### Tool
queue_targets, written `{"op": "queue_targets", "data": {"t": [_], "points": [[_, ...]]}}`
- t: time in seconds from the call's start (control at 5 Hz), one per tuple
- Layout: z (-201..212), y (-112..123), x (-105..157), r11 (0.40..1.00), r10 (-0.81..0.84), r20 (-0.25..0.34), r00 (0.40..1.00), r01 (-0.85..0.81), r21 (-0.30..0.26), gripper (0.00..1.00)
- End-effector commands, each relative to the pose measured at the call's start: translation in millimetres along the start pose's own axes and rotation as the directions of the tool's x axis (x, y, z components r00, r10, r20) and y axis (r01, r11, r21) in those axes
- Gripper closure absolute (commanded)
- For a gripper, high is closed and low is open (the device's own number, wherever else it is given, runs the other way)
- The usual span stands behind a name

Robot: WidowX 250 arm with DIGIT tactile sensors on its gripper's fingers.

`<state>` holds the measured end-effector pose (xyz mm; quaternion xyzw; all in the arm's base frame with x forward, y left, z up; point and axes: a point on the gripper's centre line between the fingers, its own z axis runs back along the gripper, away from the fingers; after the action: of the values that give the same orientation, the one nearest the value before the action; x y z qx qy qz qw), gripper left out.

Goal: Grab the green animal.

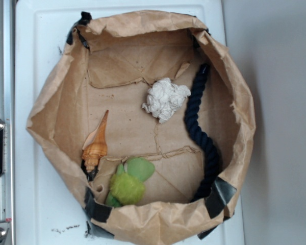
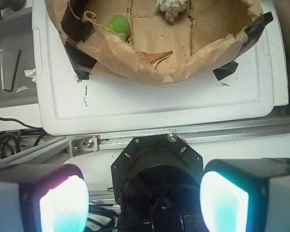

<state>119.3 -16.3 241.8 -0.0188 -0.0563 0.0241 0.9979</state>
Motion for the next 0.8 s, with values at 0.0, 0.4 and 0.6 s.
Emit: {"op": "queue_targets", "data": {"t": [0.0,0.4,0.6], "points": [[0.0,0.0,0.0,1.0,0.0,0.0,1.0,0.0,0.0,0.0],[3.0,-32.9,12.8,0.999,0.029,-0.014,0.999,-0.03,-0.028,0.0],[-4.6,-24.5,15.3,0.996,0.076,0.021,0.997,-0.075,-0.048,0.0]]}}
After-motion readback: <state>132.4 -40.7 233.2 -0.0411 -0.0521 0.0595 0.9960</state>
